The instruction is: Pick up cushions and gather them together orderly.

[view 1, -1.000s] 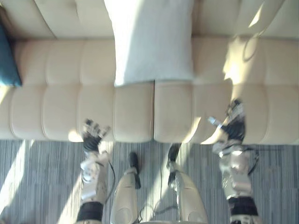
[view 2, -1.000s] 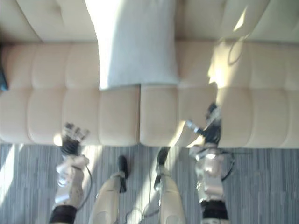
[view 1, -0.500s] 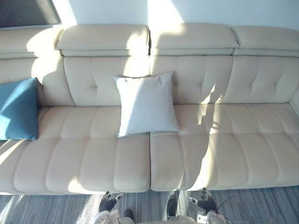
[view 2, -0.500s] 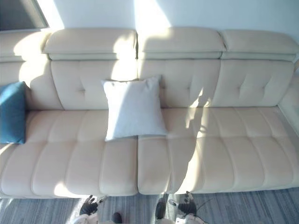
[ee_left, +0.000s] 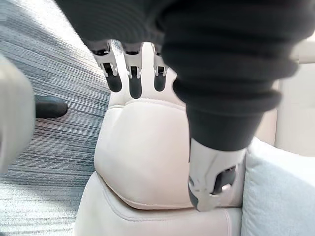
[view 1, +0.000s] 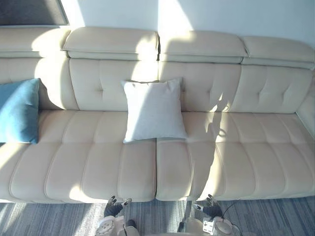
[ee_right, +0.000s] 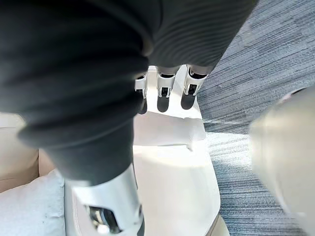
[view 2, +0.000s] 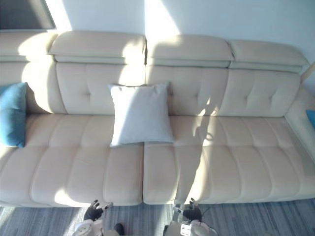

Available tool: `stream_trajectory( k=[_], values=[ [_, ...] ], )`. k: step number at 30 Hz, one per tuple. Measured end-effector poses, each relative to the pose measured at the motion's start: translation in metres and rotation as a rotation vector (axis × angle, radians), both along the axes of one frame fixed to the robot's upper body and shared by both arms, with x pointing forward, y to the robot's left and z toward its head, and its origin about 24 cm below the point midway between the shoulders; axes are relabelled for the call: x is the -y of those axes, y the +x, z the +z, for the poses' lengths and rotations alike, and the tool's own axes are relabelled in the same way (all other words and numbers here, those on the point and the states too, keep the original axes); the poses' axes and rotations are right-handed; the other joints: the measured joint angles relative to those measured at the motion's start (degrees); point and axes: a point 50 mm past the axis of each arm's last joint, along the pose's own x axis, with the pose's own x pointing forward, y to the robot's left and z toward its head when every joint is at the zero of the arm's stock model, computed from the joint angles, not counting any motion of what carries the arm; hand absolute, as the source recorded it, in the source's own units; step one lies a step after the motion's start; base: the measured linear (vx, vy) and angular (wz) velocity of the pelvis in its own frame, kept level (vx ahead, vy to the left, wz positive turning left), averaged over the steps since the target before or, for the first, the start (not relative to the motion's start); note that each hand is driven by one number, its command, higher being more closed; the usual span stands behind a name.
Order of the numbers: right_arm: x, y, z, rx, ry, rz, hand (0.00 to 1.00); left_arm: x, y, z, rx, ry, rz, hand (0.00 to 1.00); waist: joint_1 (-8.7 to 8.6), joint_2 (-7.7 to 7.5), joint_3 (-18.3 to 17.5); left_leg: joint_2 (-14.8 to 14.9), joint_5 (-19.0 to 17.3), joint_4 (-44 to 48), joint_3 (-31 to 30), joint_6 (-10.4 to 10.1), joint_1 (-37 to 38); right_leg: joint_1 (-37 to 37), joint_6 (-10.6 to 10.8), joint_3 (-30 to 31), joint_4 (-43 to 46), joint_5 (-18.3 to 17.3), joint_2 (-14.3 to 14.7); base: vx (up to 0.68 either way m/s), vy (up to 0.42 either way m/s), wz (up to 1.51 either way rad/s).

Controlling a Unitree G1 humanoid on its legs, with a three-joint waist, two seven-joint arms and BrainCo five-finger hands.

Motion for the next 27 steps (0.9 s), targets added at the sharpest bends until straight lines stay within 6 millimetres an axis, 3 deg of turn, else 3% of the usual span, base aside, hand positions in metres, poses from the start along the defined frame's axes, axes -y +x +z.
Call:
stream_trajectory(
  k=[1, 4, 6, 8, 9, 12, 14, 16, 19, 23, 27],
  values=[
    [0.001, 0.003, 0.002, 0.01, -0.004, 0.0, 0.0, 0.002, 0.0, 0.0, 0.0, -0.006, 0.0, 0.0, 0.52, 0.79, 0.33, 0.85, 0.46, -0.15, 0.11, -0.35, -0.27, 0.76, -0.01, -0.38, -2.15, -0.16, 1.05, -0.19, -0.244, -0.26],
    [0.001, 0.018, 0.011, 0.072, -0.02, -0.001, 0.0, 0.009, 0.006, 0.001, 0.012, -0.015, -0.017, 0.0, 0.75, 2.98, 1.75, 4.13, 3.86, -1.2, -0.27, -2.58, -2.23, 4.17, -4.09, -4.37, -11.83, -2.57, 4.84, -0.21, -0.227, -0.04],
    [0.002, 0.013, 0.009, 0.053, -0.027, -0.013, 0.0, 0.014, 0.006, 0.001, 0.011, -0.017, -0.039, 0.0, 0.16, 3.16, 2.09, 4.49, 7.66, -3.4, 0.91, -2.47, -1.67, 4.42, -5.02, -6.93, -11.73, -2.02, 4.88, -0.31, -0.165, 0.3],
    [0.004, 0.006, 0.006, 0.029, -0.032, -0.024, 0.0, 0.018, 0.009, 0.002, 0.018, -0.016, -0.069, 0.0, 0.36, 3.14, 2.14, 4.88, 6.16, -1.39, 1.66, -2.24, -1.7, 4.22, -7.01, -8.16, -12.49, -1.3, 4.73, -0.21, -0.062, 0.1],
    [0.006, 0.007, 0.006, 0.033, -0.038, -0.028, 0.0, 0.018, 0.009, 0.002, 0.018, -0.015, -0.069, 0.0, 0.36, 3.19, 2.11, 4.84, 2.6, 3.25, 0.6, -1.19, -2.54, 3.33, -7.95, -8.79, -12.67, -0.73, 4.28, -0.18, 0.049, -0.24],
    [0.005, 0.001, 0.003, 0.015, -0.032, -0.037, 0.0, 0.021, 0.009, 0.002, 0.021, -0.023, -0.075, 0.0, 0.11, 3.06, 2.15, 3.9, -5.97, 14.82, -3.98, -0.68, -2.34, 2.31, -7.09, -7.63, -12.67, 1.01, 3.43, -0.15, 0.102, -0.17],
    [0.004, -0.007, -0.002, -0.02, -0.024, -0.036, 0.0, 0.023, 0.007, 0.0, 0.011, -0.032, -0.067, 0.0, 0.1, 3.8, 1.71, 2.57, -10.49, 11.02, -6.24, -2.47, 0.76, 1.34, -5.44, -5.94, -12.7, 1.68, 3.89, -0.16, 0.247, -0.21],
    [-0.008, -0.019, -0.012, -0.088, 0.027, -0.049, 0.0, 0.013, 0.004, 0.0, 0.001, -0.022, -0.04, 0.0, -0.11, 1.23, 0.75, 0.34, -9.94, 5.98, -4.89, -1.61, 2.06, 1.28, -3.84, -3.7, -16.71, 4.34, 2.84, -0.11, 0.206, -0.21],
    [-0.009, -0.032, -0.018, -0.138, 0.04, -0.063, 0.0, 0.004, -0.002, -0.004, -0.033, -0.005, -0.034, 0.0, -0.68, -0.22, -0.27, -2.02, -9.63, 3.6, -4.4, -1.56, 3.3, 3.42, -2.63, -1.65, -23.16, 8.41, 2.36, -0.02, 0.146, -0.19],
    [-0.003, -0.04, -0.022, -0.174, 0.039, -0.076, 0.0, -0.001, -0.009, -0.007, -0.067, 0.009, -0.048, 0.0, -1.1, -0.09, -0.9, -4.65, -9.74, 1.02, -3.63, -0.86, 5.15, 3.7, -2.16, 2.03, -26.21, 10.58, 1.48, 0.02, 0.121, -0.25],
    [0.004, -0.04, -0.023, -0.183, 0.037, -0.094, 0.0, -0.003, -0.021, -0.012, -0.123, 0.024, -0.081, 0.0, -1.81, 0.63, -1.47, -4.87, -9.3, 0.32, -1.47, 0.27, 6.99, 3.57, -1.92, 5.81, -27.81, 11.96, 2.56, 0.12, 0.054, -0.46]
  ],
)
